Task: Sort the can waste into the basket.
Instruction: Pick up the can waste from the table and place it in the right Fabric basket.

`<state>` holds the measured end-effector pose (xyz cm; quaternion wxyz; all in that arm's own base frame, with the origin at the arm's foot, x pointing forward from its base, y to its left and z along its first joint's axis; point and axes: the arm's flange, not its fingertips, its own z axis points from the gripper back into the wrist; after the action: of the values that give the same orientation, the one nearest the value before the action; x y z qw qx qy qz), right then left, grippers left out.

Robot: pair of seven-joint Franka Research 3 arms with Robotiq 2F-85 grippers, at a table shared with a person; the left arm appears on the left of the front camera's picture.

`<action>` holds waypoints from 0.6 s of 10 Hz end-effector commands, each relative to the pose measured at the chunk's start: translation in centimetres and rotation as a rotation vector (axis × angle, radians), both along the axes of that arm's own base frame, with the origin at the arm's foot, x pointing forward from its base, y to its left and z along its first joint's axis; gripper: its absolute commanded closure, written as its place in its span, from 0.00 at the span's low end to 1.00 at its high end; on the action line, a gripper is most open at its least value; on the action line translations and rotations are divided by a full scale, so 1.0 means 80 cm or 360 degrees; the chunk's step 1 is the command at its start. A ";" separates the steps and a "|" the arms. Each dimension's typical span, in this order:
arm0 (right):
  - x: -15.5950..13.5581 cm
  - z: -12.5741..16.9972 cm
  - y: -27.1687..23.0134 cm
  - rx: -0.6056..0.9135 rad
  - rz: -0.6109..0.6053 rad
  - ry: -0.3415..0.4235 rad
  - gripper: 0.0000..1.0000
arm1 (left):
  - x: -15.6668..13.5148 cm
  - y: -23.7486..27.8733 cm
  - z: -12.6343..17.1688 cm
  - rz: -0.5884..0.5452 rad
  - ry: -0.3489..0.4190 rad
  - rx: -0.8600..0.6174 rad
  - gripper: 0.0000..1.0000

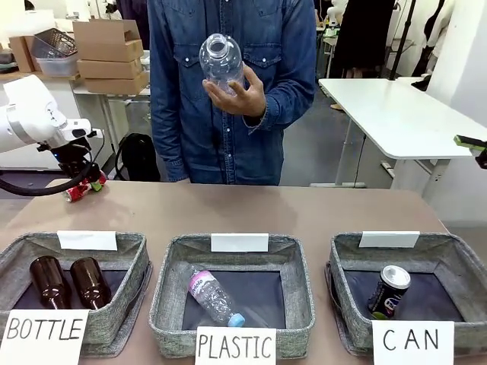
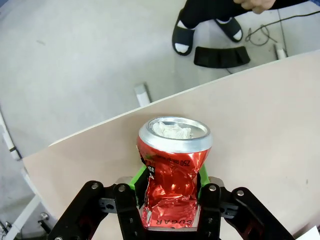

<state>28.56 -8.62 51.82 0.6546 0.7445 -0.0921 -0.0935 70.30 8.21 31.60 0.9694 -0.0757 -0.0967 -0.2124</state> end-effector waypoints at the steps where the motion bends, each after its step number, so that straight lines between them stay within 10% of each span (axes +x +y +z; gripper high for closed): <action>1: -0.002 0.000 0.000 -0.0009 -0.0001 -0.0009 0.00 | -0.007 0.015 0.025 0.0056 -0.0019 -0.0010 1.00; 6: -0.002 0.000 0.000 -0.0009 -0.0001 -0.0009 0.00 | -0.214 0.030 0.211 0.0062 -0.0280 -0.0172 1.00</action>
<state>28.55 -8.65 51.84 0.6547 0.7444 -0.0923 -0.0933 58.94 11.59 48.30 0.9568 -0.1301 -0.1653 -0.2005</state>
